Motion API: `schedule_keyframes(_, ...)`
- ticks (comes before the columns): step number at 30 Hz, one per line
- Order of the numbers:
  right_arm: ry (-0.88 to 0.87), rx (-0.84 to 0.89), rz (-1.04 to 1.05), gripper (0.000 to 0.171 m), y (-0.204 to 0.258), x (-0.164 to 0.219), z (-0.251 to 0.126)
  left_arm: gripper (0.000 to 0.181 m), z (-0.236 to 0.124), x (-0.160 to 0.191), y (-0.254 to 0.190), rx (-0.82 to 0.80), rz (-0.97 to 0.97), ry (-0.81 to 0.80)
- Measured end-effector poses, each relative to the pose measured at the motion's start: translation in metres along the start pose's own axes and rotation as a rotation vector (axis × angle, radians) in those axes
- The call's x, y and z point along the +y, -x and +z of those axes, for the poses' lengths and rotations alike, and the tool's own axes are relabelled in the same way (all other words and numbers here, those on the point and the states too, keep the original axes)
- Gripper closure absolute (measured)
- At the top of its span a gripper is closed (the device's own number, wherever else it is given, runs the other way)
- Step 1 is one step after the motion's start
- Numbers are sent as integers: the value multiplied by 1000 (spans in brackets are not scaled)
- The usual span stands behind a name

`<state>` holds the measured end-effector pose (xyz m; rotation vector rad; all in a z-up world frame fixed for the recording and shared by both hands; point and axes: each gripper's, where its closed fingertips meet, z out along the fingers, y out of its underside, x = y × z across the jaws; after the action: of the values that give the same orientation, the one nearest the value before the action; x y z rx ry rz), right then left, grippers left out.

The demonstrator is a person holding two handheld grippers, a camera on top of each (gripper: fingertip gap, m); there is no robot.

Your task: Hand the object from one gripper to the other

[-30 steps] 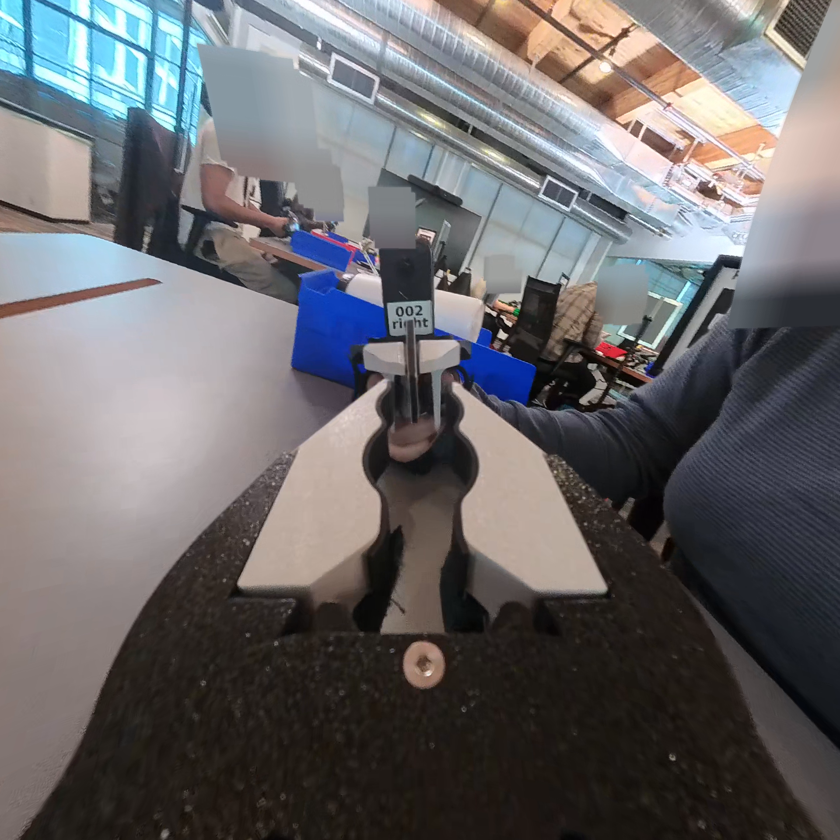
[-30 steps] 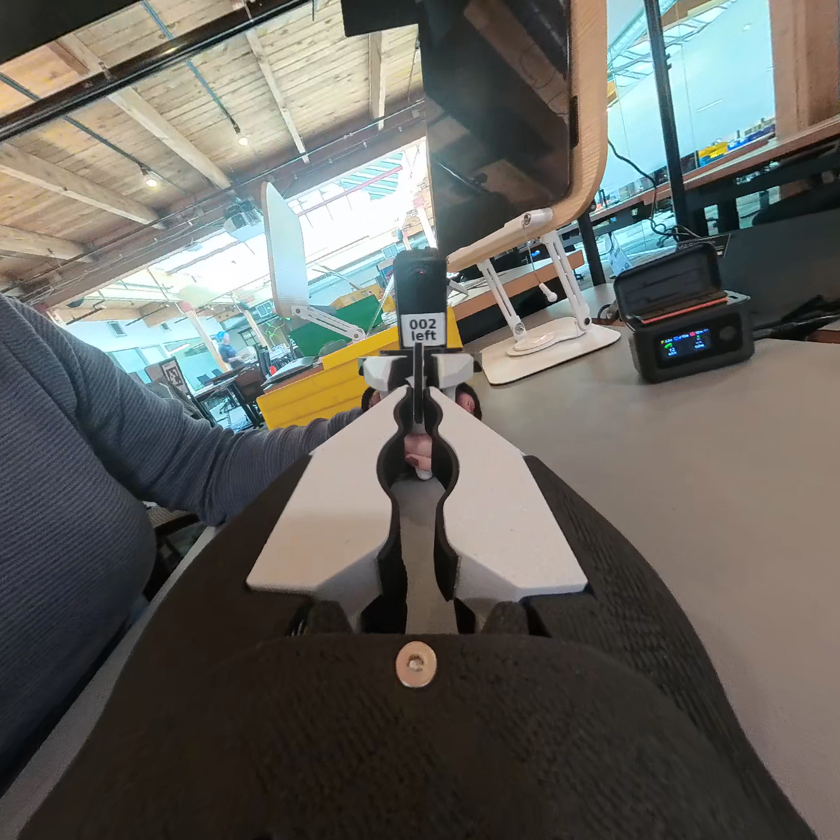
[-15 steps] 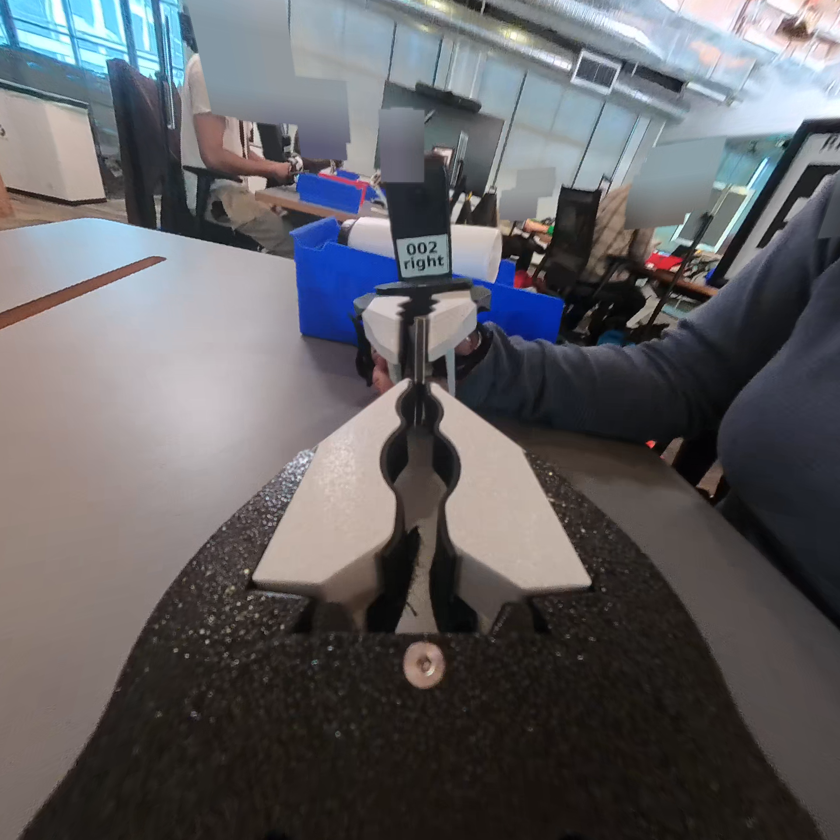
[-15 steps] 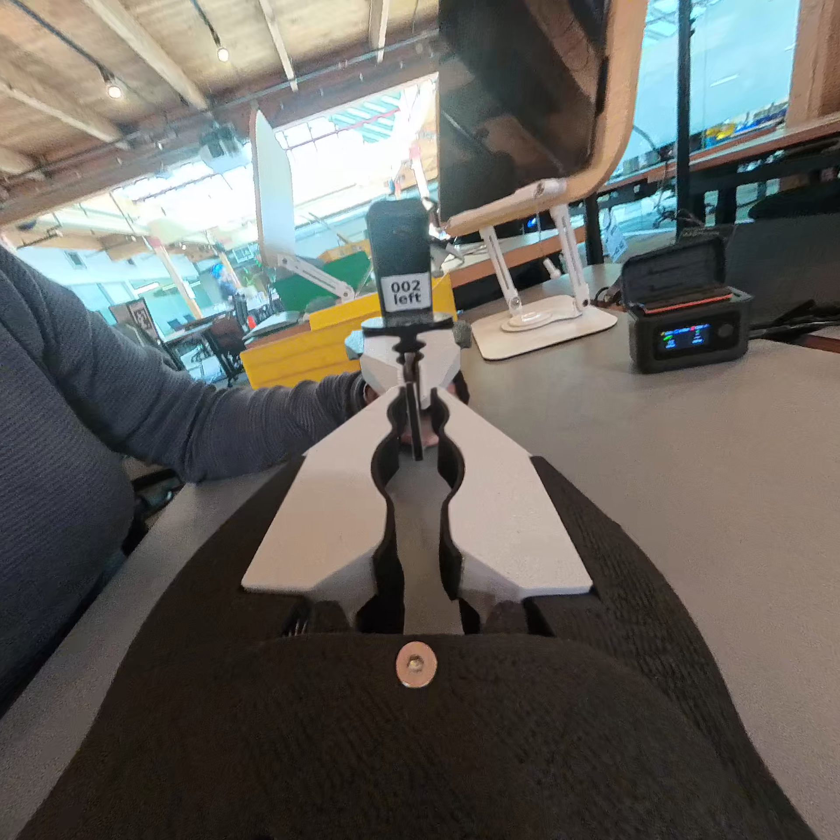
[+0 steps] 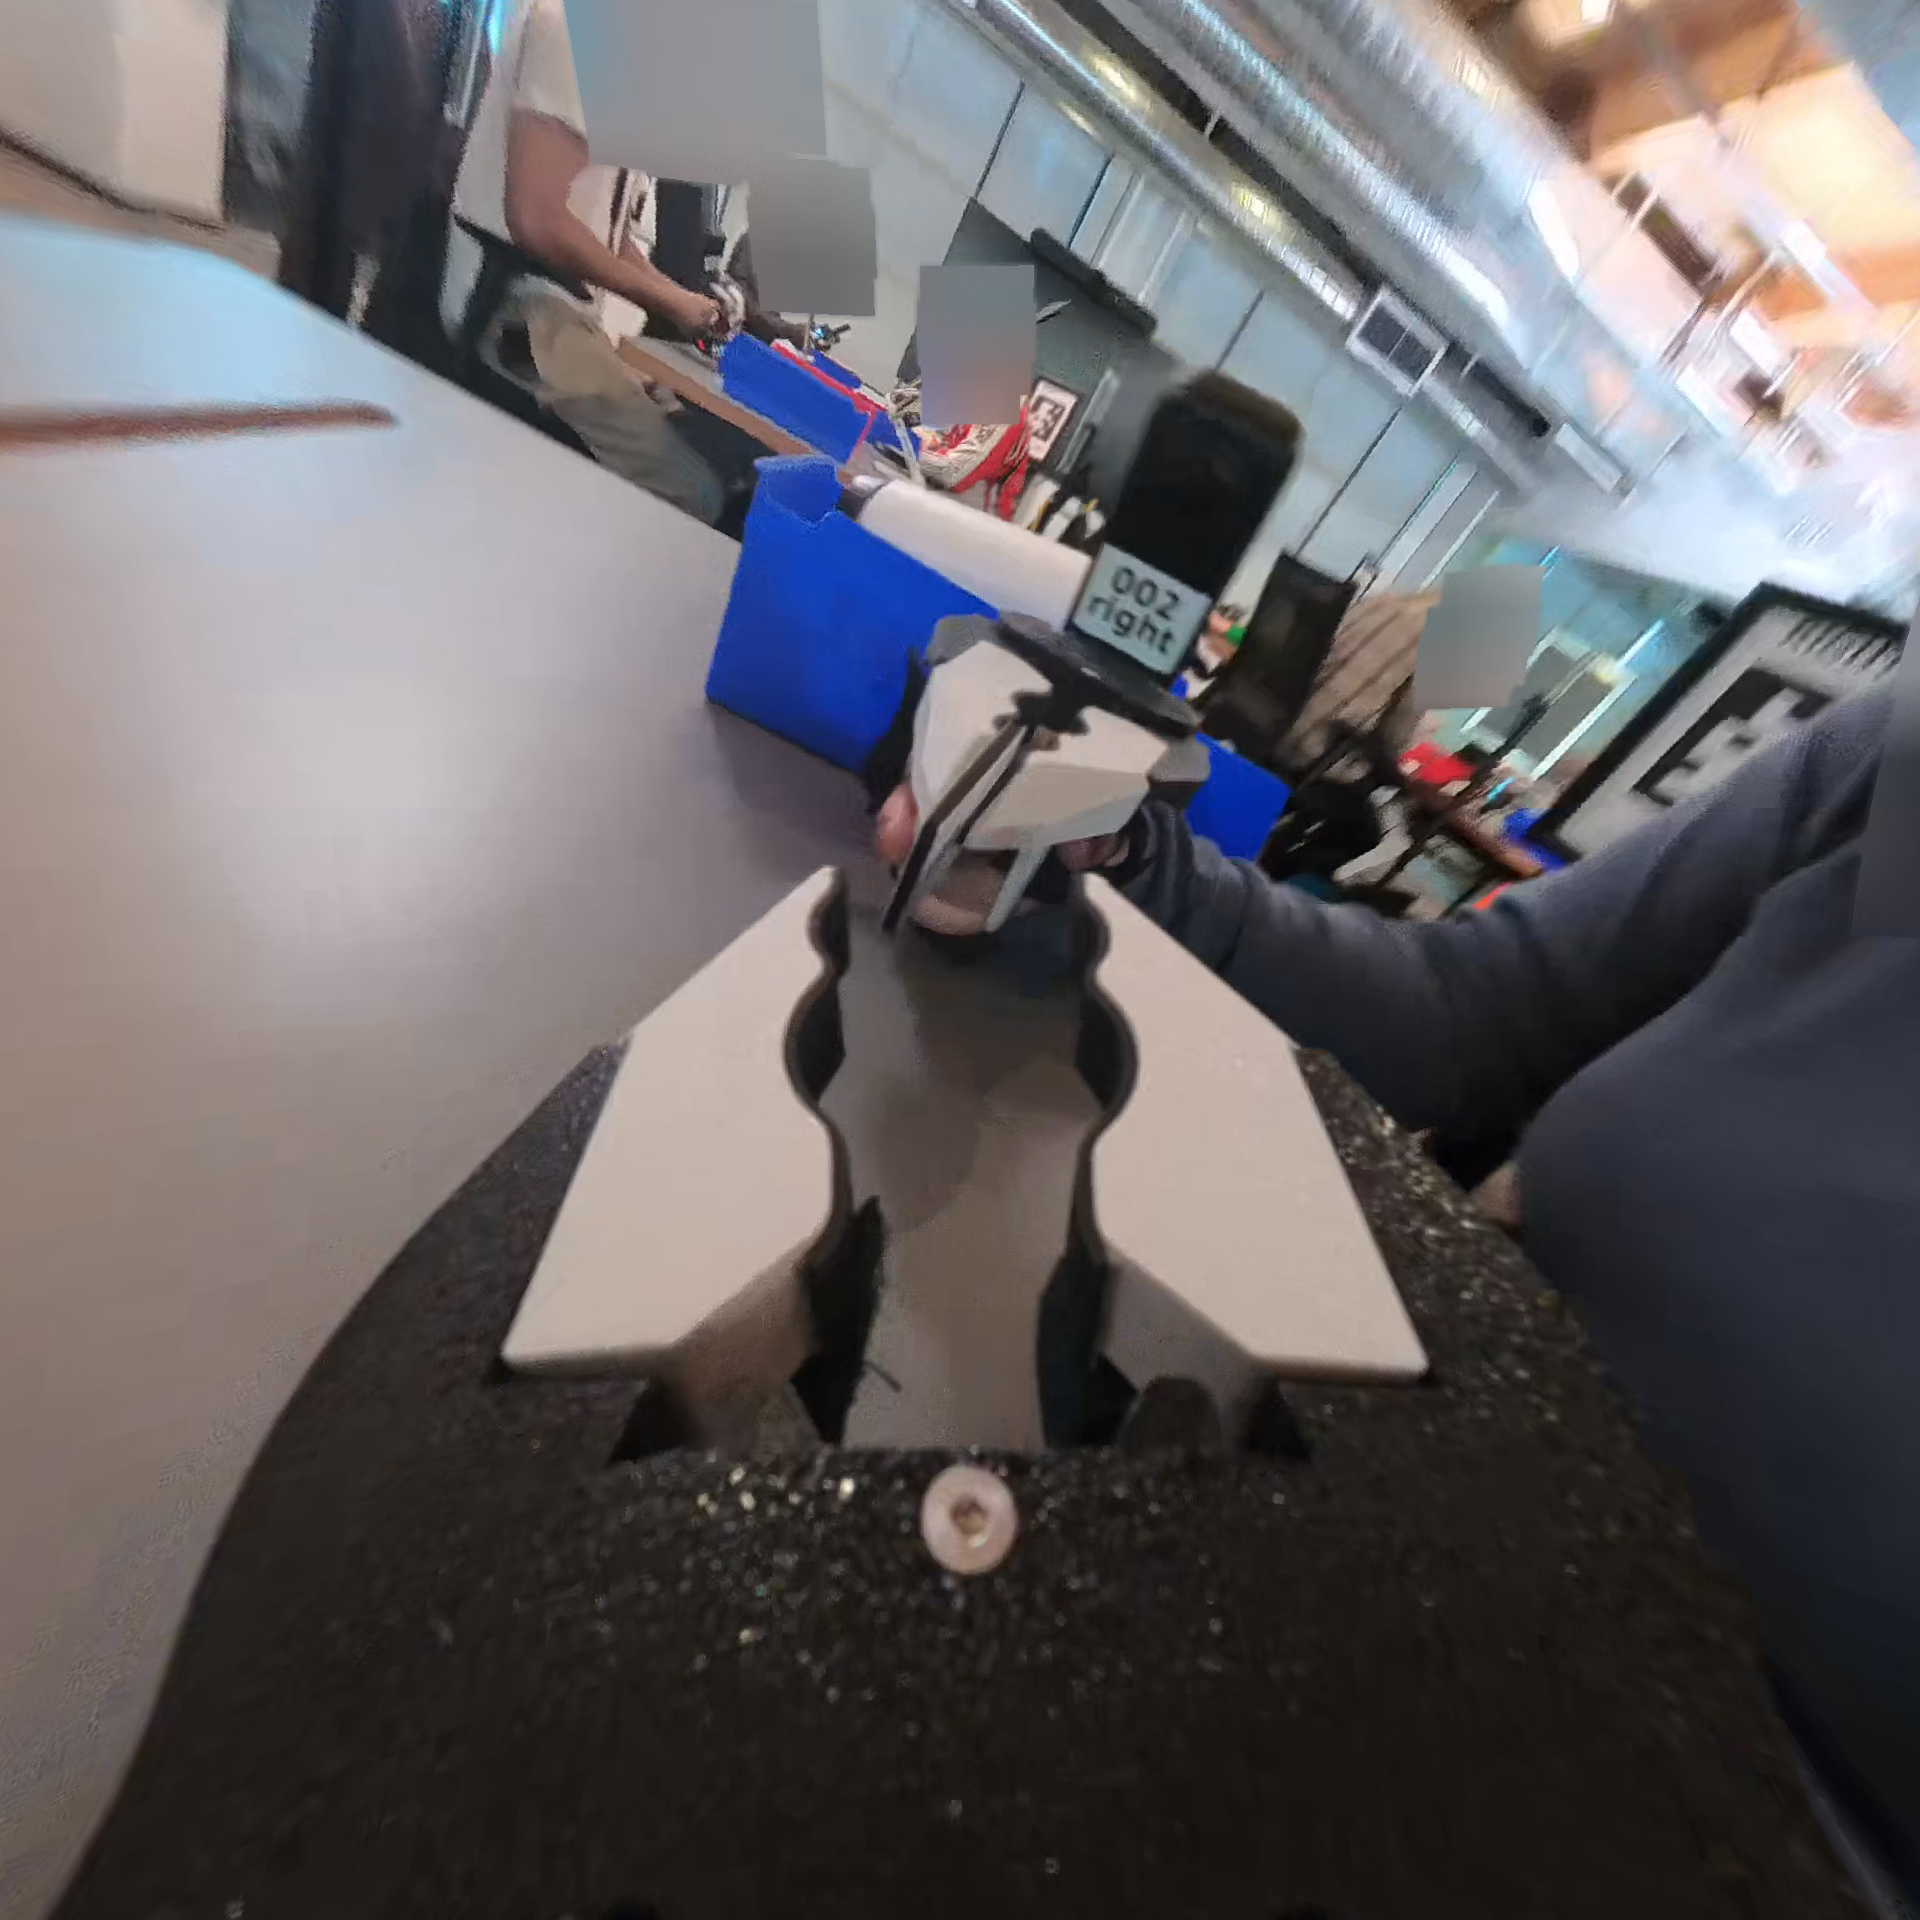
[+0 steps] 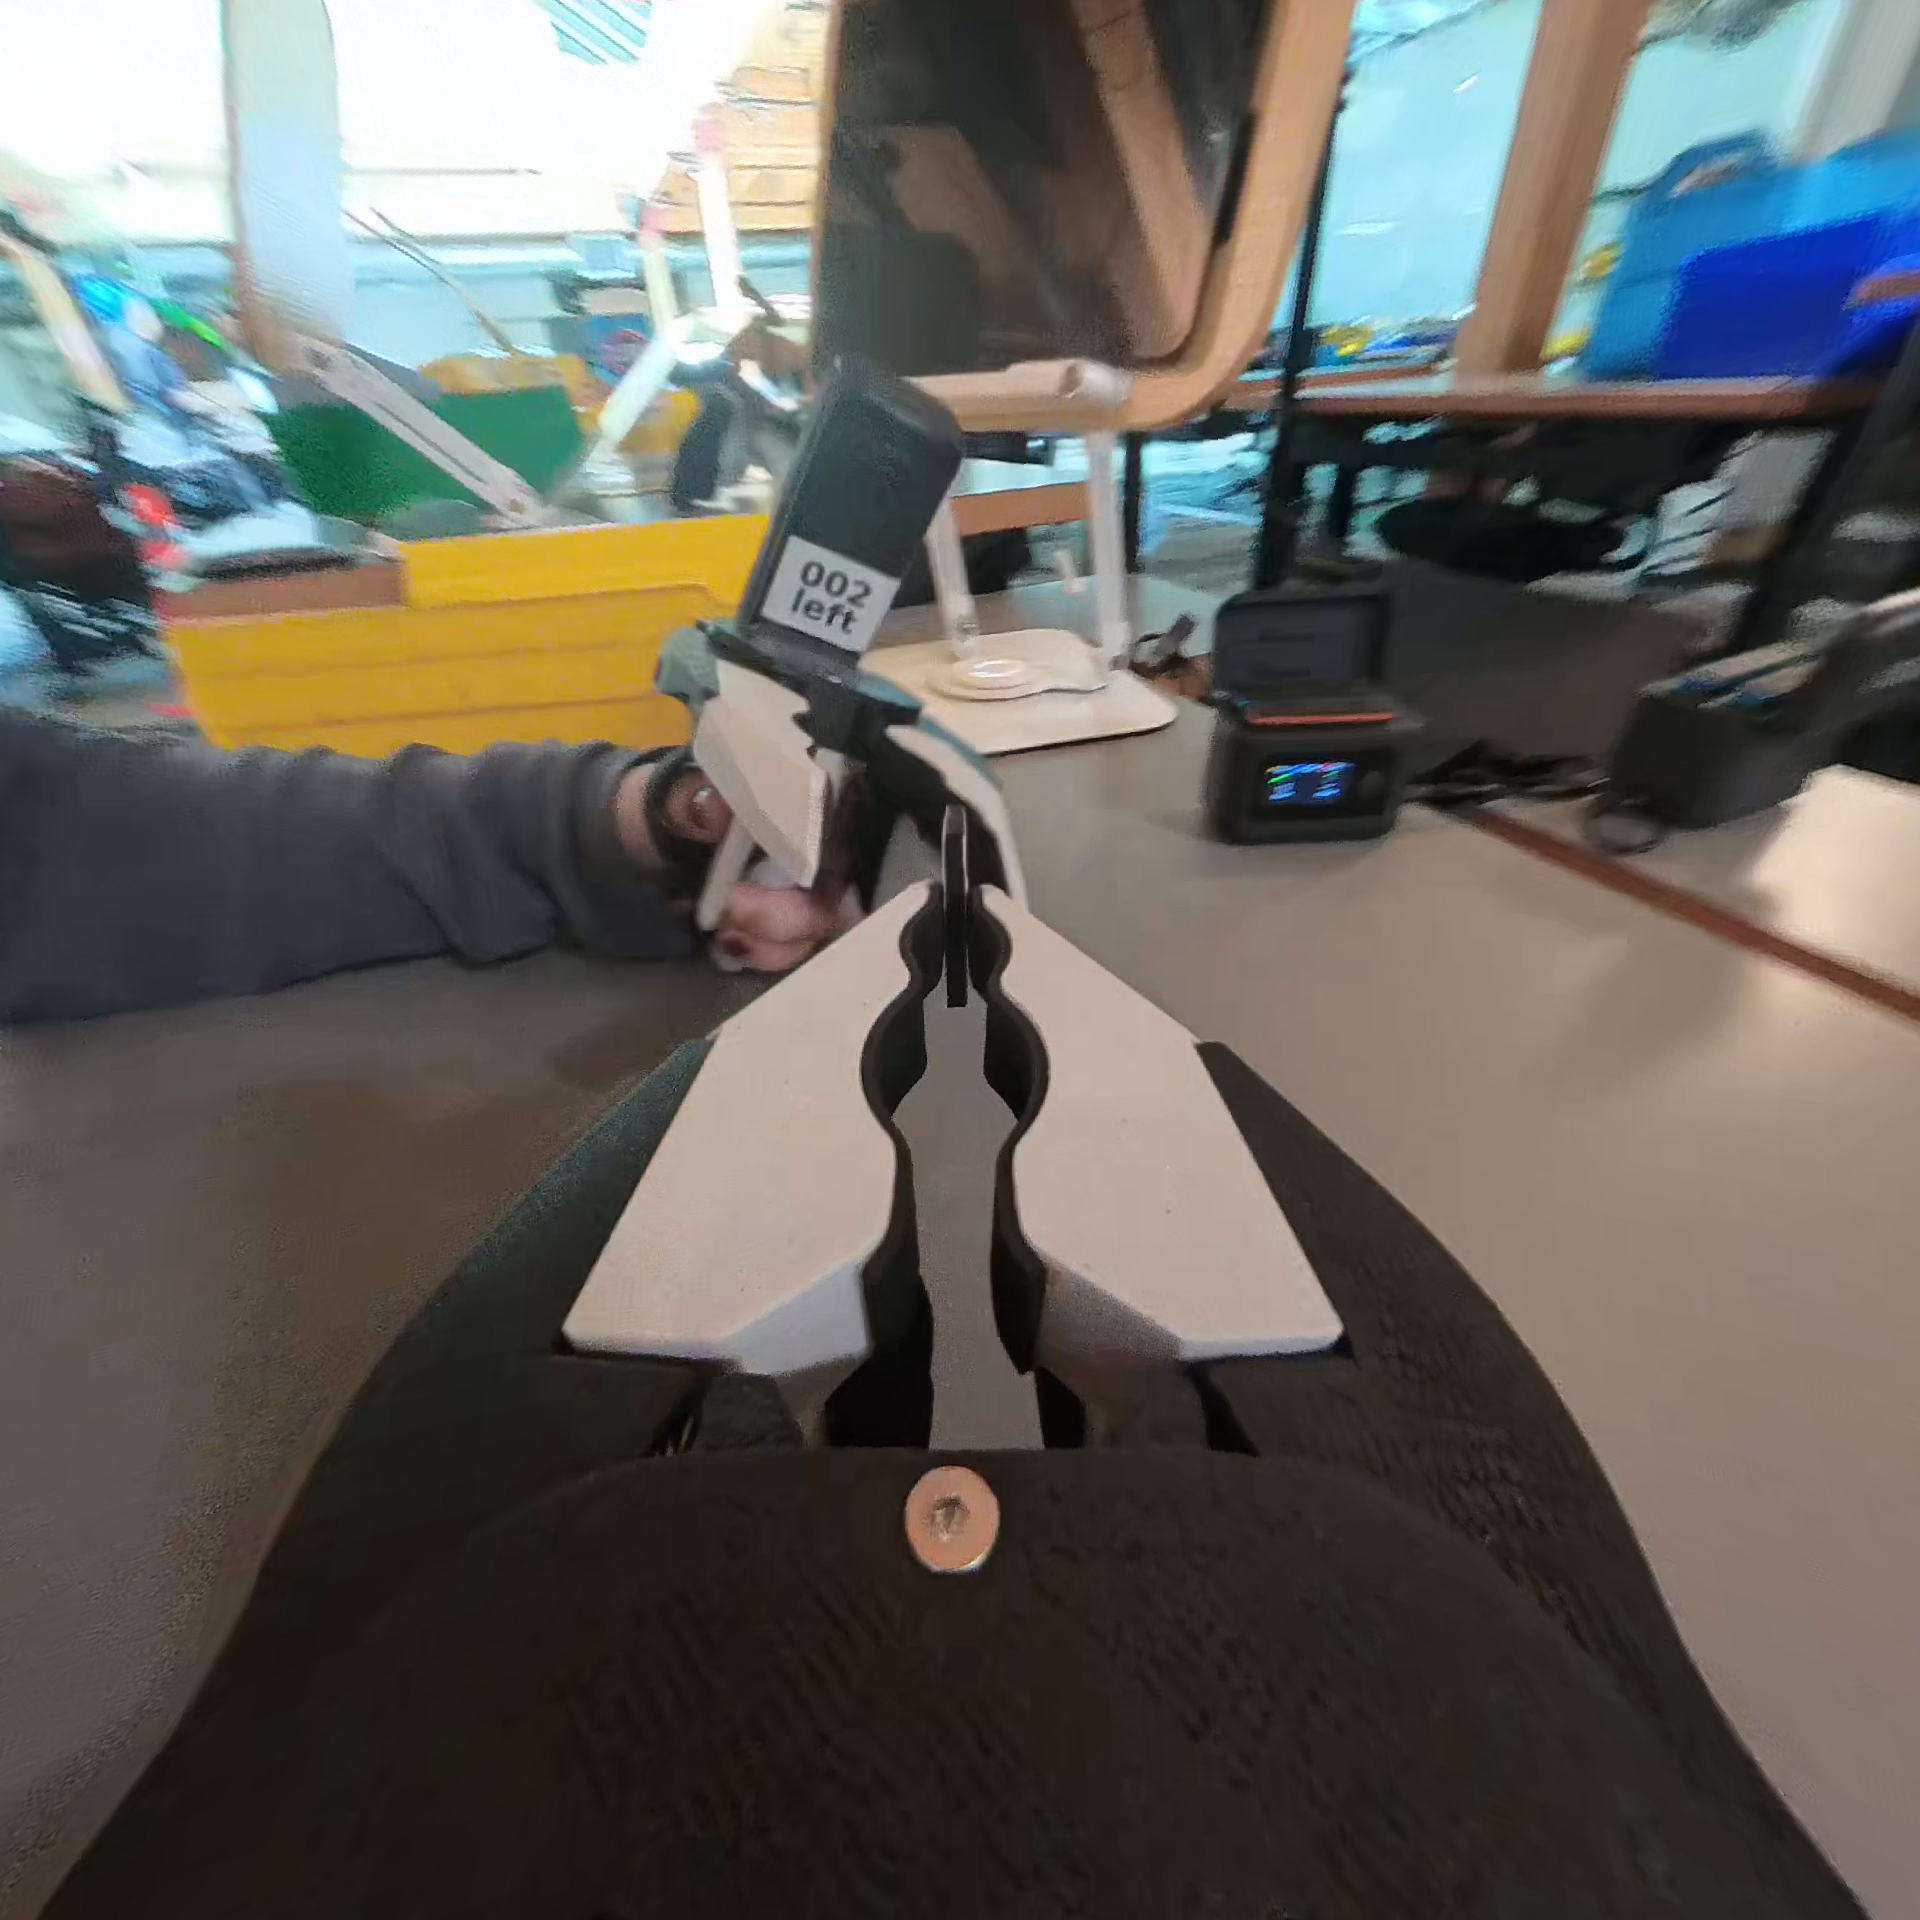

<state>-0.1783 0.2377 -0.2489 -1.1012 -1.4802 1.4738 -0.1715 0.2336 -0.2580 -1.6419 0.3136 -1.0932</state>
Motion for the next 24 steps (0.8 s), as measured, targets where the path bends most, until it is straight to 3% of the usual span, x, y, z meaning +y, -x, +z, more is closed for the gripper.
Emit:
schedule_keyframes(7, -10, 286, -337, 170, -13, -12, 6, 150, -13, -19, 18, -52, -119, -139)
schedule_keyframes(17, 166, 472, -1143, 171, 0, -1, 16, 152, -24, -26, 24, 80, -452, -240)
schedule_keyframes(24, 226, 486, -1312, 170, 2, 4, 19, 162, -20, -21, 19, 145, -545, -210)
